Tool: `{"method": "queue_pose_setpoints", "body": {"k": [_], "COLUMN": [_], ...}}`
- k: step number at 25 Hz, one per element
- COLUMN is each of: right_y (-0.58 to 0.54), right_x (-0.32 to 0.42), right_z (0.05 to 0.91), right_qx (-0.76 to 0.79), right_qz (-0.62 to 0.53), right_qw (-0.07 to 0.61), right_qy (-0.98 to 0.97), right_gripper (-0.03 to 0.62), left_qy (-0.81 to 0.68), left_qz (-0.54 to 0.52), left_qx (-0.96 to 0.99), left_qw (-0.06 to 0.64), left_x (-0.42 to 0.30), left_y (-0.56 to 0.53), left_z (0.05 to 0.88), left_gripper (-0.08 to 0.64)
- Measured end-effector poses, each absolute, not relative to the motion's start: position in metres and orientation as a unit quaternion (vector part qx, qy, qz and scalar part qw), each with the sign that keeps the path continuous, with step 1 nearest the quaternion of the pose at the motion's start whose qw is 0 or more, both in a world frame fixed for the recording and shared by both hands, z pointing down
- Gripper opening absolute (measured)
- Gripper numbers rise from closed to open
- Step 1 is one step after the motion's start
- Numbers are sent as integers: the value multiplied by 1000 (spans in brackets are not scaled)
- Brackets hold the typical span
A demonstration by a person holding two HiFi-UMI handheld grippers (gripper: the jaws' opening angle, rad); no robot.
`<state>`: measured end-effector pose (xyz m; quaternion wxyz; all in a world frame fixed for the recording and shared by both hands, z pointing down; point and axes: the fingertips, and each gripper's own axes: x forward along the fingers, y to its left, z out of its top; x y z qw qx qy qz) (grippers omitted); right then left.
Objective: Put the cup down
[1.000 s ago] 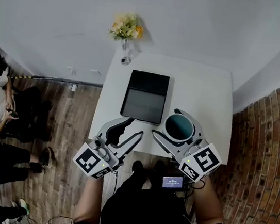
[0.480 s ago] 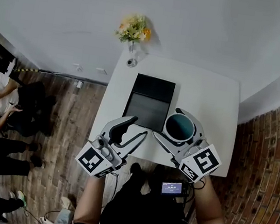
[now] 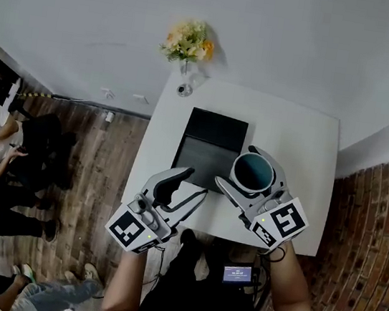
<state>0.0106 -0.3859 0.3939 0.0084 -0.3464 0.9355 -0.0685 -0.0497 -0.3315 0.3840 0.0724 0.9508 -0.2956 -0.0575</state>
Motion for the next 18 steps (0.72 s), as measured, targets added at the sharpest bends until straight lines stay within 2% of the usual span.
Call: {"method": "queue_pose_setpoints", "body": {"k": [18], "right_y": [-488], "right_x": [-1], "right_z": [469], "right_qx": [-366], "right_qz": [-32], "right_qw": [6], "right_qy": [930], "right_gripper": [407], "left_qy": [-299], "left_qz": [-63], "left_qx": [943], "left_qw": [130], "left_x": [-50], "left_y": [-345], "left_z": [439], "left_gripper": [187]}}
